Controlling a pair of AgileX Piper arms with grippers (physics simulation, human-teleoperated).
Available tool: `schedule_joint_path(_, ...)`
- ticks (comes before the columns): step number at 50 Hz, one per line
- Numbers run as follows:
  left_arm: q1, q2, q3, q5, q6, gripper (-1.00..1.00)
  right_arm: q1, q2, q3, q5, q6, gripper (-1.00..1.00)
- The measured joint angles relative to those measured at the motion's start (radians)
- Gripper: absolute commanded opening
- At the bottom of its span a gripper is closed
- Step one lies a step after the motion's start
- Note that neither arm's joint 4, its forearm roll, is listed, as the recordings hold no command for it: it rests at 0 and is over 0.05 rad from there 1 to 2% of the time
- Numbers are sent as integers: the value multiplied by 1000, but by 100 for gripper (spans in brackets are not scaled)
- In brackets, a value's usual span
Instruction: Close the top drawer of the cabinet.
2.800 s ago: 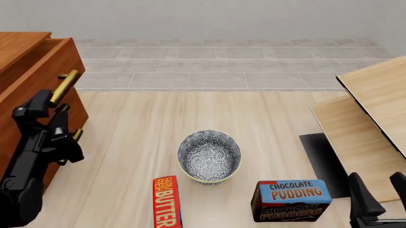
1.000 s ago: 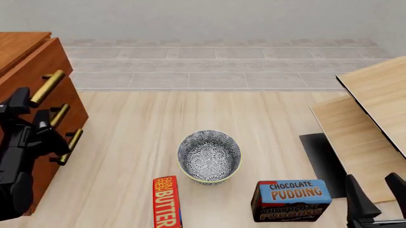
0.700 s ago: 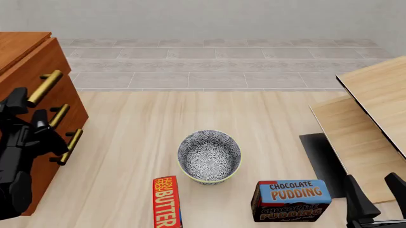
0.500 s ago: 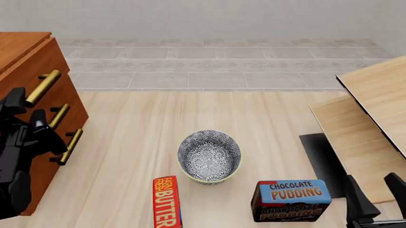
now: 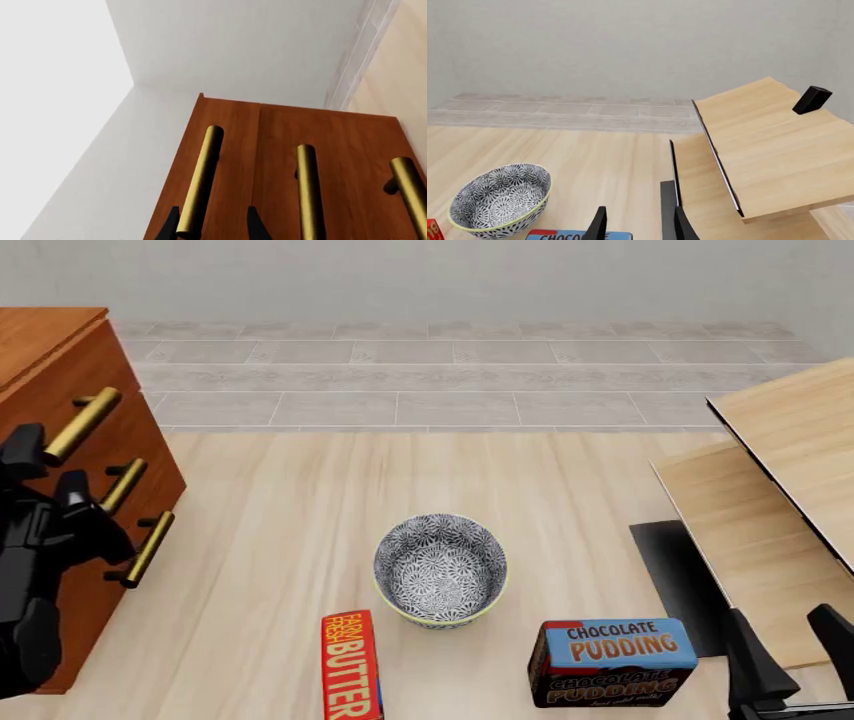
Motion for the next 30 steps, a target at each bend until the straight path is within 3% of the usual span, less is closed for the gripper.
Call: schedule_joint_path(30, 37, -6, 1, 4, -5, 100, 8, 0, 0, -3, -4, 100)
